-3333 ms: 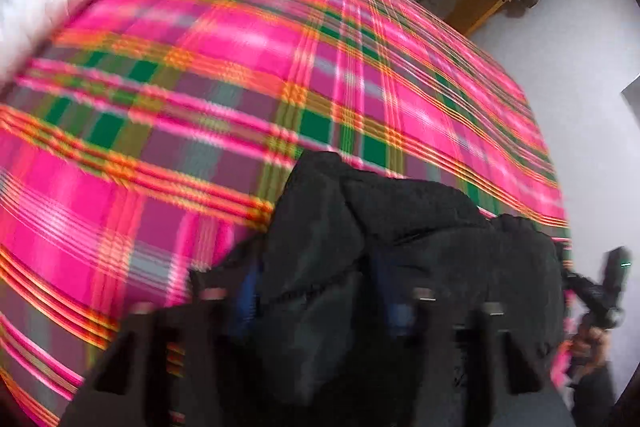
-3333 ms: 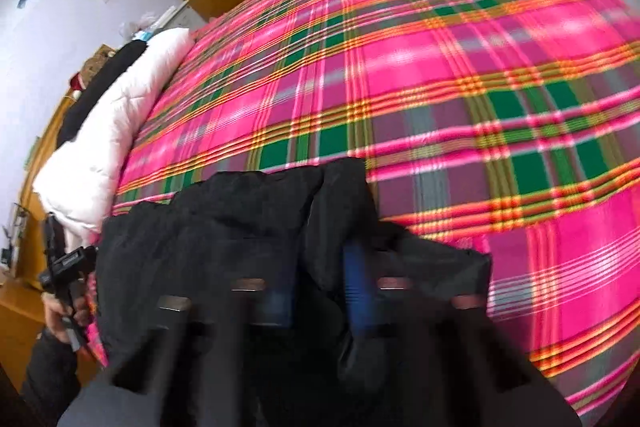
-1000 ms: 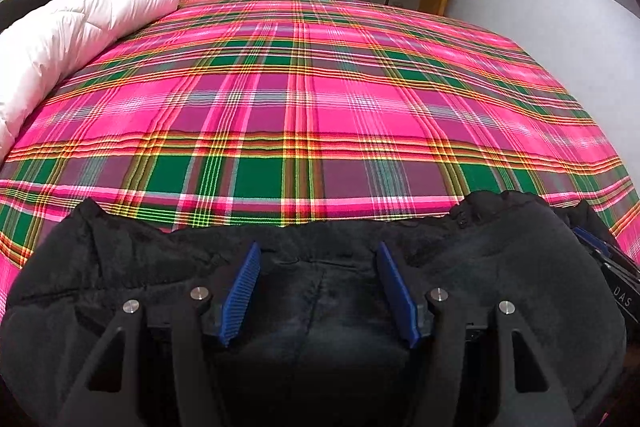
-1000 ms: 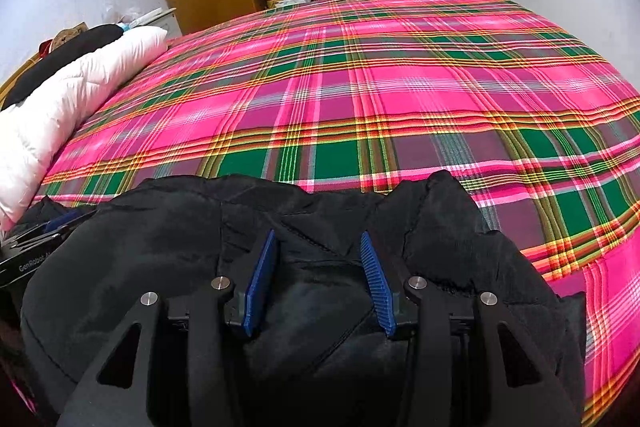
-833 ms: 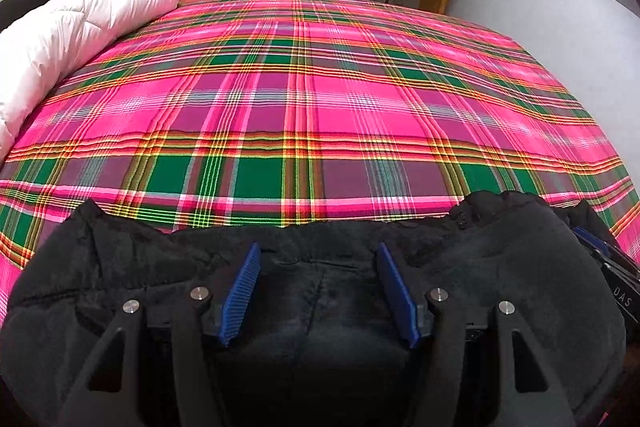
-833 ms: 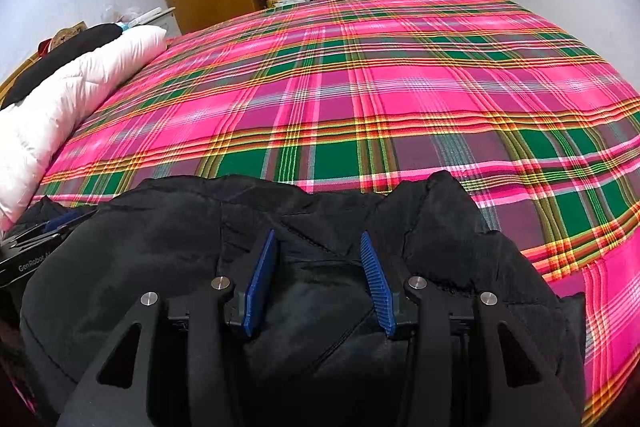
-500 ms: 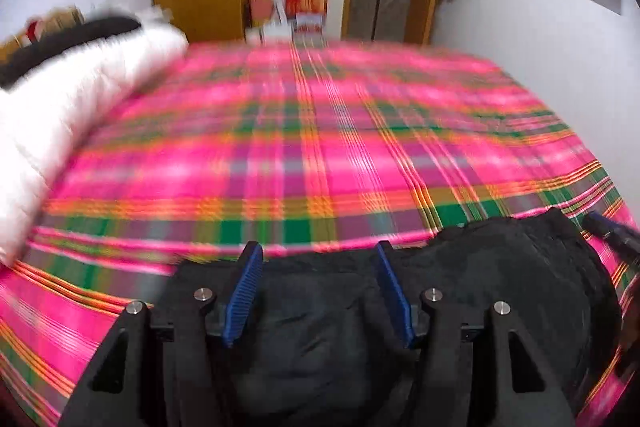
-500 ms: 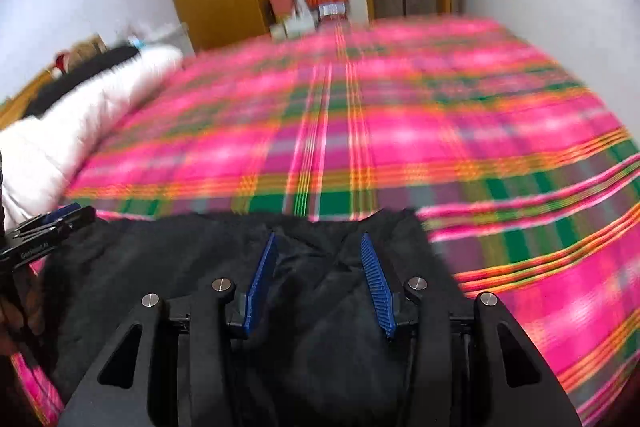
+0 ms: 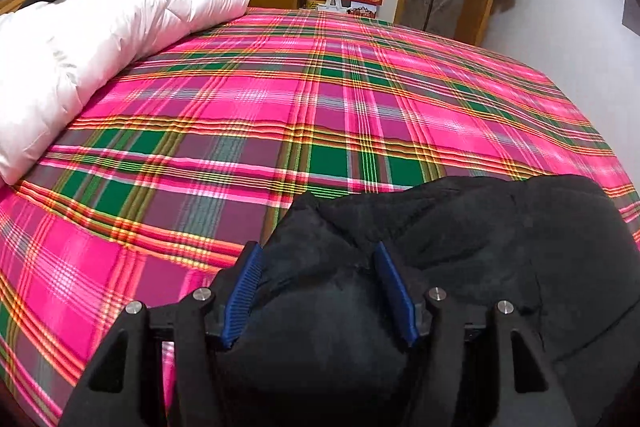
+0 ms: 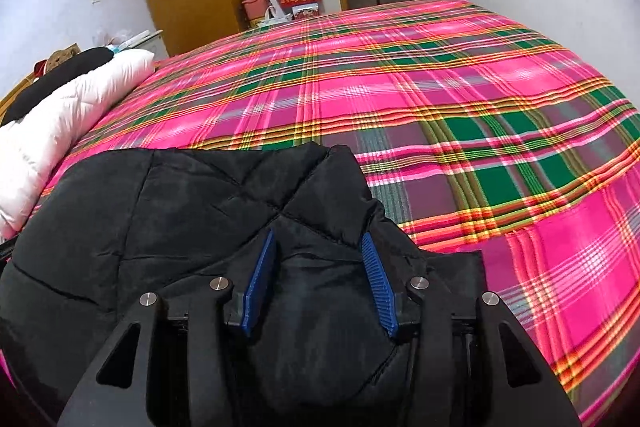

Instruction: Fold large clothes

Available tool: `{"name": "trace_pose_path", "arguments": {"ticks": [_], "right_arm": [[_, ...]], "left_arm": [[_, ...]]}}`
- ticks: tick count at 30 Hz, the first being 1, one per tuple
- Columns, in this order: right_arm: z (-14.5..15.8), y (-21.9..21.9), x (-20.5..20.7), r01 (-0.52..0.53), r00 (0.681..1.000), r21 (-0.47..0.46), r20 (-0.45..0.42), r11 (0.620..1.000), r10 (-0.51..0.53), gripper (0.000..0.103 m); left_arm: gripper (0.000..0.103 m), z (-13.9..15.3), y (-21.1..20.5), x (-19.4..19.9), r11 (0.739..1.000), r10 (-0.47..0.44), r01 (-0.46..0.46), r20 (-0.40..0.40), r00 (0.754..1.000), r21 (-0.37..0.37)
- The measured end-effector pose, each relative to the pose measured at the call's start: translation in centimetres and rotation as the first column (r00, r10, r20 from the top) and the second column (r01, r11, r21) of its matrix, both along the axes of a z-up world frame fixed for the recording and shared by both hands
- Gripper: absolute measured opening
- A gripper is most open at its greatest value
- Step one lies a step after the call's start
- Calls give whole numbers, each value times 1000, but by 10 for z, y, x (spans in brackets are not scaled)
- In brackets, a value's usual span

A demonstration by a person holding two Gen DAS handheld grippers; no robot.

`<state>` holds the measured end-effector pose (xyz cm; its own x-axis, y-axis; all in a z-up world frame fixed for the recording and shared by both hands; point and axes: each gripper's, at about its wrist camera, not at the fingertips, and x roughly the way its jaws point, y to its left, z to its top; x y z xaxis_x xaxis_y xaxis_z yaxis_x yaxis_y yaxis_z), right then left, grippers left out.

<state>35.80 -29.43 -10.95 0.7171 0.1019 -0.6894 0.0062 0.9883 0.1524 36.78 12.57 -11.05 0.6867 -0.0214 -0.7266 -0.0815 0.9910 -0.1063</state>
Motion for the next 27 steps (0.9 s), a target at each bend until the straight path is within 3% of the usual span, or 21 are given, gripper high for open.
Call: {"name": "trace_pose_path", "arguments": {"ticks": [5,9,14,16,19,22,27], "right_arm": [[0,2,-2,2,1000,-11,-8,1000,-2,45],[22,7,-2,4,998,-54,-64,999,-7,46],[71,-4,-48,-8,999,17,44,1000,7,46],[72,-5,-64,-14,998,24,59,1000,13,46],[50,-6,-72,-9,1000,-3,7,1000,9,46],[25,-8,-68,8,1000,-20,-2,1000,-9,46],[11,-9,-54,14,1000,-28,-20,1000,-15,46]], "left_arm": [[64,0,2,-2,1000,5,-5,-11,1000,-16],[62,19,3,-4,1000,11,-10,-53,999,14],[62,70,15,-50,1000,12,-11,74,997,-12],[62,83,20,-80,999,10,-5,134,991,-37],[62,70,20,-106,999,-2,8,126,992,-49],[63,30,20,-101,998,14,-12,30,999,-54],[73,14,24,-93,996,38,-32,72,997,-82]]}}
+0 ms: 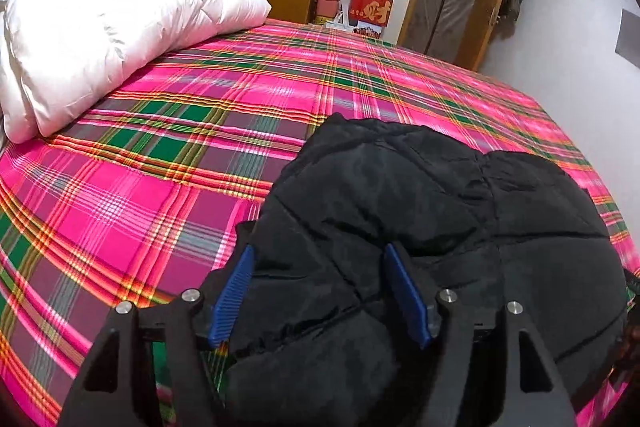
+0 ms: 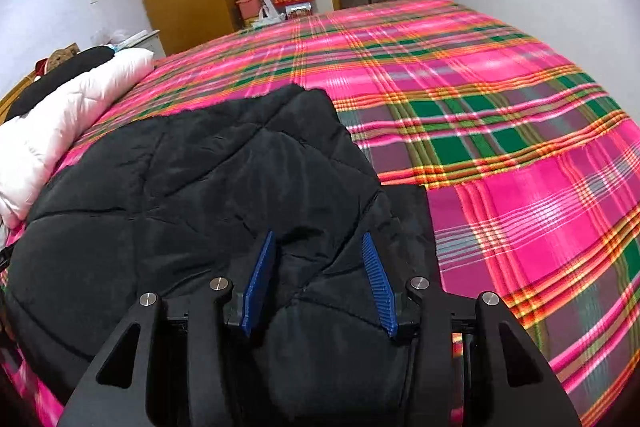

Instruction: Fold large clothes

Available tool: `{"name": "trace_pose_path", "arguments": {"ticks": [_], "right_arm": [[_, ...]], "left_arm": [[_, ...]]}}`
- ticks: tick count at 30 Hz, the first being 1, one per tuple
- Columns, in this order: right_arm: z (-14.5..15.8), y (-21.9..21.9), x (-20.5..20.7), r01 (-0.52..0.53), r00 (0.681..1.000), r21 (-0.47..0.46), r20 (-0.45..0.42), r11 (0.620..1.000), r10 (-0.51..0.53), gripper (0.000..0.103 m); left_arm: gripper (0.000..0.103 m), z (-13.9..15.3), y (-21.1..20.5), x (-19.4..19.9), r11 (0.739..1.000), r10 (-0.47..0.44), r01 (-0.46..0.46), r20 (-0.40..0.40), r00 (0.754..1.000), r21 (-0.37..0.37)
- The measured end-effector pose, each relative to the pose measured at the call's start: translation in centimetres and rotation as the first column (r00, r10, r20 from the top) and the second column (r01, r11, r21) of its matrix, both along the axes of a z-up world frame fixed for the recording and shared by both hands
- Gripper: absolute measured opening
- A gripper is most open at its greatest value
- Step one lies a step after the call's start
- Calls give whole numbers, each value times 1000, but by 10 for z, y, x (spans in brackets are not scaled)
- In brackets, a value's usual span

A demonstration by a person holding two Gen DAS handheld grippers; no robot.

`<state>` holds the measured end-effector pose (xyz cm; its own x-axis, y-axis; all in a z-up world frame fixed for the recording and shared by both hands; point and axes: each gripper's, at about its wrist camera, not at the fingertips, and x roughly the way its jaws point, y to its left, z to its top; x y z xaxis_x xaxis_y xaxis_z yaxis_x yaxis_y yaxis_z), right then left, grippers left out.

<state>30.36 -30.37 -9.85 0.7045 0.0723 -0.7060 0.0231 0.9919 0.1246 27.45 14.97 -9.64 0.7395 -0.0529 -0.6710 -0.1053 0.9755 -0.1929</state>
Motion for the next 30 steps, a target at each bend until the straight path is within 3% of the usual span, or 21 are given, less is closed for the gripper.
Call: {"name": "trace_pose_path", "arguments": {"ticks": [7,10,15,18,20,22,30], "right_arm": [[3,7,3,-3,999,-58,-54,998,0,46],[30,11,-4,9,998,-92,-61,996,-14,46],[66,13,-60,-28,999,-53,17,998,29,46],[55,12,-78,-31,999,-38,-11,999,31,46],[28,8,-75,-16,995,-40,-100,999,12,46],[16,4,-70,-21,993,-29,-118,999,18,46],[31,10,-71,-13,996,-60,-90,998,8,46]], "left_arm": [[77,-6,5,5,999,19,-20,-35,999,-39],[70,14,3,-2,999,38,-39,-63,997,-28],[69,55,0,-50,999,37,-37,31,999,-19],[69,48,-9,-74,1000,9,-9,24,1000,-11],[67,29,-13,-71,1000,6,-6,-35,999,11],[66,9,-13,-64,1000,7,-7,-92,996,1],[65,23,-16,-62,1000,17,-15,-81,997,19]]}}
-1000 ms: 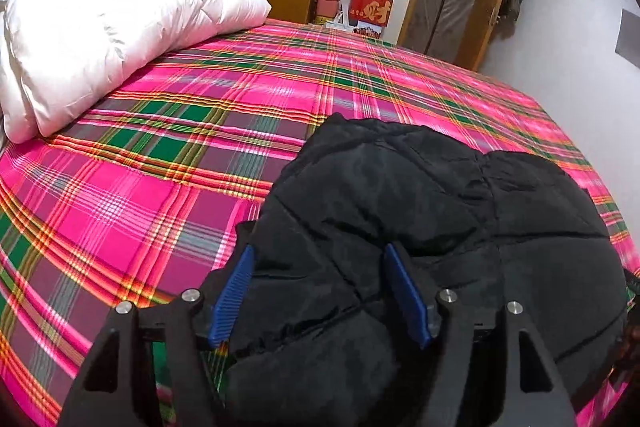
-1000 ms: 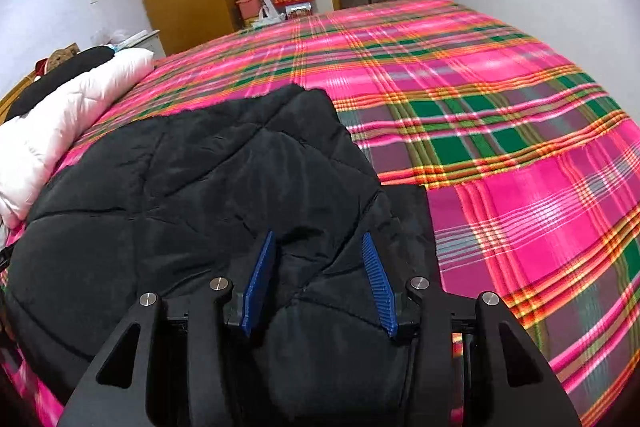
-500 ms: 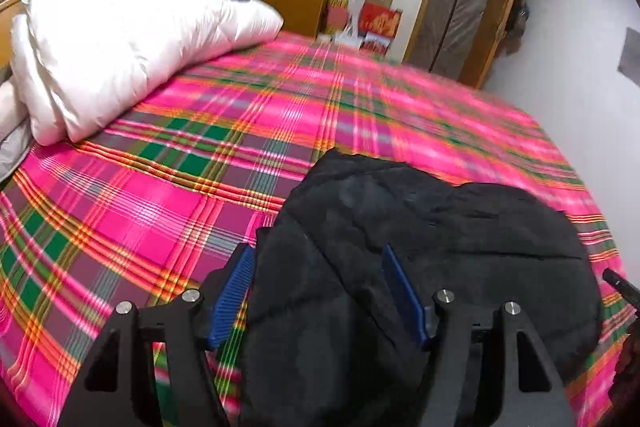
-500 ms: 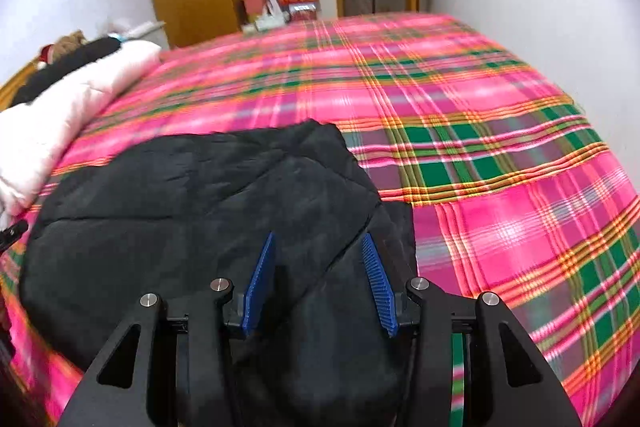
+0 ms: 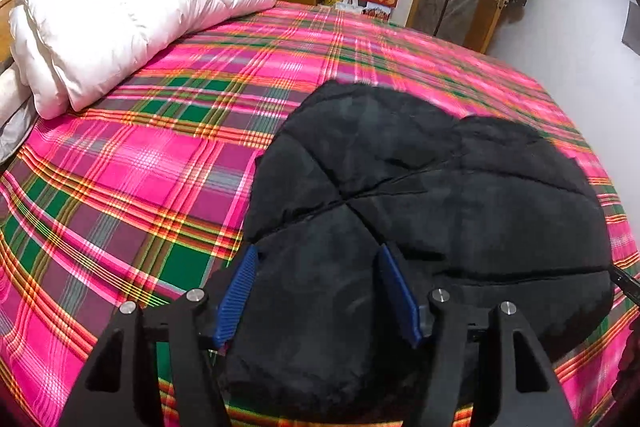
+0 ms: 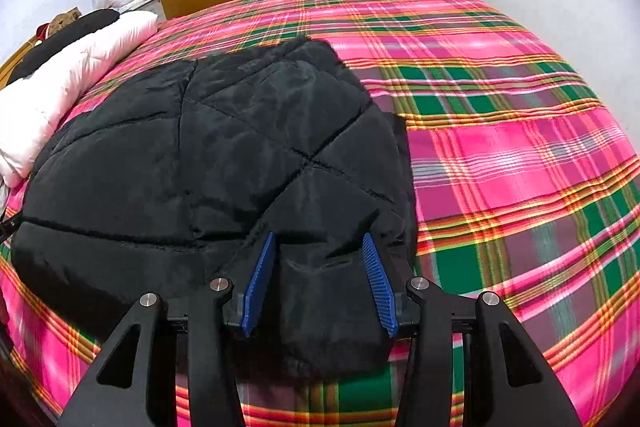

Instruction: Fold large clothes

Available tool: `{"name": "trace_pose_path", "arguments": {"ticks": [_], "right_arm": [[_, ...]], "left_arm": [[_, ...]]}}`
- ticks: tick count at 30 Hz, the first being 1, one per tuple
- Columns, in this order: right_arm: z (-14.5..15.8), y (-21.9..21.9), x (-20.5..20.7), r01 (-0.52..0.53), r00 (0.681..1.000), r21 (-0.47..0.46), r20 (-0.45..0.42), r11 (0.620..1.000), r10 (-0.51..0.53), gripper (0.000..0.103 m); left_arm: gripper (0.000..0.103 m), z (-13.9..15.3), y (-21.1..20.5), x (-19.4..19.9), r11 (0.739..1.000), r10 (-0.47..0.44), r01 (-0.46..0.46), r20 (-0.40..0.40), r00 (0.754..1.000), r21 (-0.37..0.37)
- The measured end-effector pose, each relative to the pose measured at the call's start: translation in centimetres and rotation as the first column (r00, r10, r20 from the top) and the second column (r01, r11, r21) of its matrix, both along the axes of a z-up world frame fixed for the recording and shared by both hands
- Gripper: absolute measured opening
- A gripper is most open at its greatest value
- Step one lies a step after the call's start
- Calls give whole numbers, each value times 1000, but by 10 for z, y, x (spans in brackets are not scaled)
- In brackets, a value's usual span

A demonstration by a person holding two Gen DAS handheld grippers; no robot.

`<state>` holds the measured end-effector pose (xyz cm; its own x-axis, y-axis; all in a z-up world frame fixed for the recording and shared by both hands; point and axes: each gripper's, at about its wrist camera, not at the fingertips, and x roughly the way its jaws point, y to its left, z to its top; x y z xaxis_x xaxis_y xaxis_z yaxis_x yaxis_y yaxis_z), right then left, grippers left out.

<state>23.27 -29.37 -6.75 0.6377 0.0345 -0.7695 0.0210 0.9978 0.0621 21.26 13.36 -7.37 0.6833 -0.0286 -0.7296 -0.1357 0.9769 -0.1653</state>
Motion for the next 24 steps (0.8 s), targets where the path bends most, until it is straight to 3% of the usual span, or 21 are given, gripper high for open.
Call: {"name": "trace_pose_path", "arguments": {"ticks": [5,13,16,19,24], "right_arm": [[23,13,-8,-31,997,17,71,999,30,47],[35,66,40,-155,980,-6,126,988,155,47],[6,71,75,-151,988,18,36,988,150,47],[-18,70,83,-158,987,8,31,987,158,49],[-34,69,82,-146,989,26,35,989,145,49]], "left_arm": [[65,28,-16,4,999,-27,25,56,998,40],[65,39,-82,60,982,-182,177,90,979,62],[65,13,-93,90,977,-187,184,12,982,111],[66,-6,-88,97,979,-189,188,6,982,75],[66,-19,-95,101,975,-203,202,-3,979,94]]}}
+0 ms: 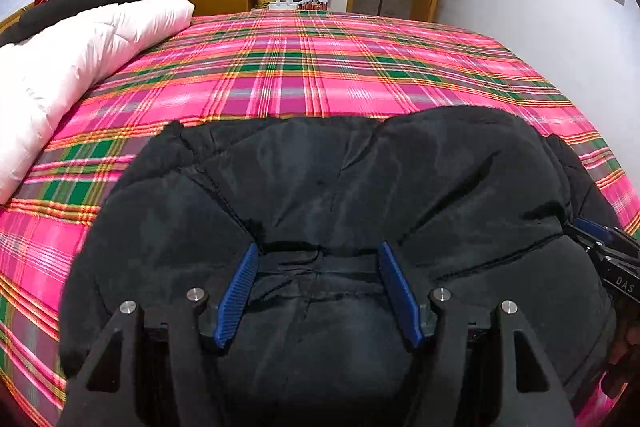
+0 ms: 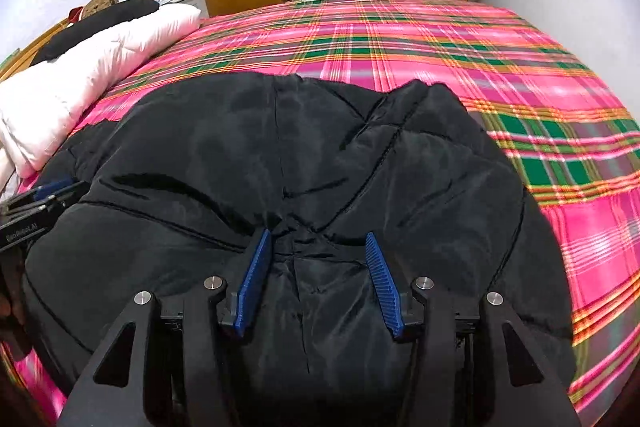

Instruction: Fold large clothes

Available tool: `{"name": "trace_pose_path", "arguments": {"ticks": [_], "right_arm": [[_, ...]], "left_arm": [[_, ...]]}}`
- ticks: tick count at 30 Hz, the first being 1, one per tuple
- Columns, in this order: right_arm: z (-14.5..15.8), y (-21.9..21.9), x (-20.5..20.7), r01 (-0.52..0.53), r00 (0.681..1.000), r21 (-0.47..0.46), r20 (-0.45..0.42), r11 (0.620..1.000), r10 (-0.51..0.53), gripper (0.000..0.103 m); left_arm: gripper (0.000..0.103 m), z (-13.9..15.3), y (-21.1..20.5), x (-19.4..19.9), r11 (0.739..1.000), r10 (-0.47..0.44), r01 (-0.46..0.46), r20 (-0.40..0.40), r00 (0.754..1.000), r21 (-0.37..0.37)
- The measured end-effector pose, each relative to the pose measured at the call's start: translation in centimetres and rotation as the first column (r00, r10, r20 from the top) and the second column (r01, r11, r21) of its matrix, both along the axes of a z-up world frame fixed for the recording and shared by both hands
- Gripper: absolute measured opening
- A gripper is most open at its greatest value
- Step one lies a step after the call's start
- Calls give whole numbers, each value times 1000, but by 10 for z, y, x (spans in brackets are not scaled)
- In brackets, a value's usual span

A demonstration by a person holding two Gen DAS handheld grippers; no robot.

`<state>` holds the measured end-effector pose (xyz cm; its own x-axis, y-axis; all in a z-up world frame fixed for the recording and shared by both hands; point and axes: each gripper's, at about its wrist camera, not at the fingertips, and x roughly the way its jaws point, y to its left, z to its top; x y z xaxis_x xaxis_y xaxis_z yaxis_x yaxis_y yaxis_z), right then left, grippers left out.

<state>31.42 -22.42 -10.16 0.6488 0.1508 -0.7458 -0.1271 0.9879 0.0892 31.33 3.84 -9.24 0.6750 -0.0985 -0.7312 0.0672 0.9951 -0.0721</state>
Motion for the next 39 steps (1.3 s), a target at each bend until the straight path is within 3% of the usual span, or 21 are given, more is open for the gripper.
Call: {"name": "trace_pose_path", "arguments": {"ticks": [10,18,23,28,32,39], "right_arm": [[3,0,-1,8,1000,-12,7,1000,-8,49],[51,-6,-26,28,999,0,32,1000,-28,51],[58,-17,-55,38,999,-68,40,997,-35,51],[49,-33,-64,68,997,-113,38,991,-64,51],[31,-42,-53,85,996,-136,4,987,-85,51],[32,-43,-51,90,996,-124,2,988,-91,51]], "left_arm": [[66,-1,-2,-1,1000,13,-13,22,1000,9],[65,39,13,-25,998,62,-62,31,998,-8],[65,54,36,-45,991,129,-130,47,991,27],[65,47,57,-59,979,183,-186,35,982,84],[63,25,63,-49,976,198,-193,-35,980,97],[63,20,58,-45,976,186,-181,-33,982,118]]}}
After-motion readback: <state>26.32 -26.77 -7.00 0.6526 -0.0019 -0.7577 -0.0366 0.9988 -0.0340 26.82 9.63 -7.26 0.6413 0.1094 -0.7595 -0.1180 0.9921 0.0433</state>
